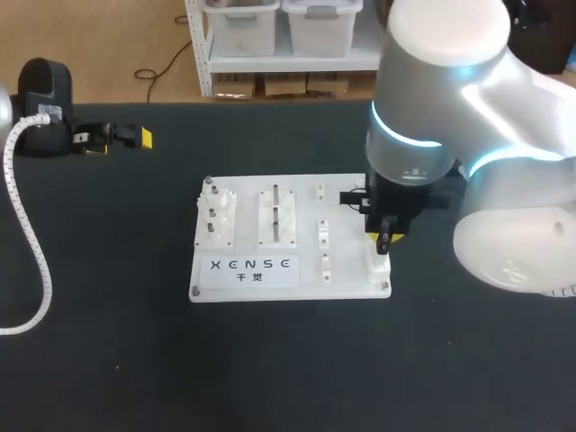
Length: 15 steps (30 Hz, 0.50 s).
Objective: Insert the USB connector, Ethernet cable, and multi-pin plug into their matching sockets one by one.
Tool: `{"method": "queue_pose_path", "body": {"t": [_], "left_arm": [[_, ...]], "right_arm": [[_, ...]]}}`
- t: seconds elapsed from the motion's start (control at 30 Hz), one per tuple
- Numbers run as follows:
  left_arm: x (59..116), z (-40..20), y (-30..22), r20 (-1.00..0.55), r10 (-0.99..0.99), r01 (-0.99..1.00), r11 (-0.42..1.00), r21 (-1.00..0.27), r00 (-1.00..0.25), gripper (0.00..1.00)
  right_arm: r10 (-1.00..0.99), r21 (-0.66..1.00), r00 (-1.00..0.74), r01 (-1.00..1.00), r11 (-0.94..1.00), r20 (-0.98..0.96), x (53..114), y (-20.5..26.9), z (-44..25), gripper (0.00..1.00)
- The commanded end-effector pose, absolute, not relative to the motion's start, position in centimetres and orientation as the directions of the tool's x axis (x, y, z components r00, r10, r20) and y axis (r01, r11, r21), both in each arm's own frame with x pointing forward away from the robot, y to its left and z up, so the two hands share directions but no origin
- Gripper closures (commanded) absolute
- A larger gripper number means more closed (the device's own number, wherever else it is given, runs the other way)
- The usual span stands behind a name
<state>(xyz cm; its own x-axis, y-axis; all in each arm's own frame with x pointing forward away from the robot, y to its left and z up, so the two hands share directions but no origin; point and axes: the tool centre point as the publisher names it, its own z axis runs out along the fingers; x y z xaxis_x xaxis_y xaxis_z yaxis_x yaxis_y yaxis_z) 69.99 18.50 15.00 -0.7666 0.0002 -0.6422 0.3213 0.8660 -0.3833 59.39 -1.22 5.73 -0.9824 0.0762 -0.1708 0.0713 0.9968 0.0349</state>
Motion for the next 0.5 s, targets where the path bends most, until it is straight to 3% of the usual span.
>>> {"method": "queue_pose_path", "body": {"t": [0.03, 0.5], "left_arm": [[70.0, 15.0, 18.5, -0.642, 0.000, 0.321, 0.866, -0.383, -0.767, 0.00], [70.0, 15.0, 18.5, -0.642, 0.000, 0.321, 0.866, -0.383, -0.767, 0.00]], "right_arm": [[0.078, 0.045, -0.984, 0.071, 0.996, -0.162, 58.9, -1.6, 3.8, 1.00], [0.075, 0.031, -0.991, 0.072, 0.997, -0.113, 59.2, -1.9, 2.2, 1.00]]}}
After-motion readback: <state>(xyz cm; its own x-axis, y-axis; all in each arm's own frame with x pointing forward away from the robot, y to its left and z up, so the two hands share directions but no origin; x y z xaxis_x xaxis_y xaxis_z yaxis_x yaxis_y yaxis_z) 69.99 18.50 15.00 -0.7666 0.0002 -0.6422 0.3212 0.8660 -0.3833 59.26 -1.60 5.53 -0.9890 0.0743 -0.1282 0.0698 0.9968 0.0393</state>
